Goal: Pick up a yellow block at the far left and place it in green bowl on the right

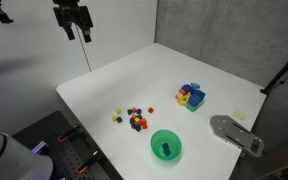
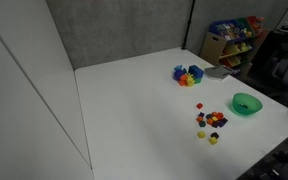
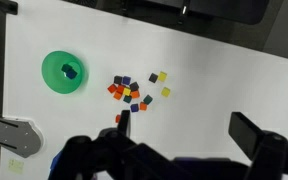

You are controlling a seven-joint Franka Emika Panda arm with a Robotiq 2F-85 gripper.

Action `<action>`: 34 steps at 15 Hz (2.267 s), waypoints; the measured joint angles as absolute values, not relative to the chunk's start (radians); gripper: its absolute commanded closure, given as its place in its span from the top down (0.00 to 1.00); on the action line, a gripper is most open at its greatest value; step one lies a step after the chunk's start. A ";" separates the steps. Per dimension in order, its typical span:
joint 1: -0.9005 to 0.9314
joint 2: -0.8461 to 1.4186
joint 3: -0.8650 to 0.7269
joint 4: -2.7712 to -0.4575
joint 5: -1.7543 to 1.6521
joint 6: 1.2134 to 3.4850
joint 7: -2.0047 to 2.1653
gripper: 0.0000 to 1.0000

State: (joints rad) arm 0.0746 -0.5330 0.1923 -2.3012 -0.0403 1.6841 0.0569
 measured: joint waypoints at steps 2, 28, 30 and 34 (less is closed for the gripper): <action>0.075 -0.534 0.192 -2.301 -0.040 1.685 0.057 1.00; 0.078 0.002 0.102 -2.438 -0.026 2.448 0.058 1.00; 0.078 0.058 0.094 -2.451 -0.026 2.524 0.066 1.00; 0.078 0.165 0.080 -2.458 -0.019 2.636 0.096 1.00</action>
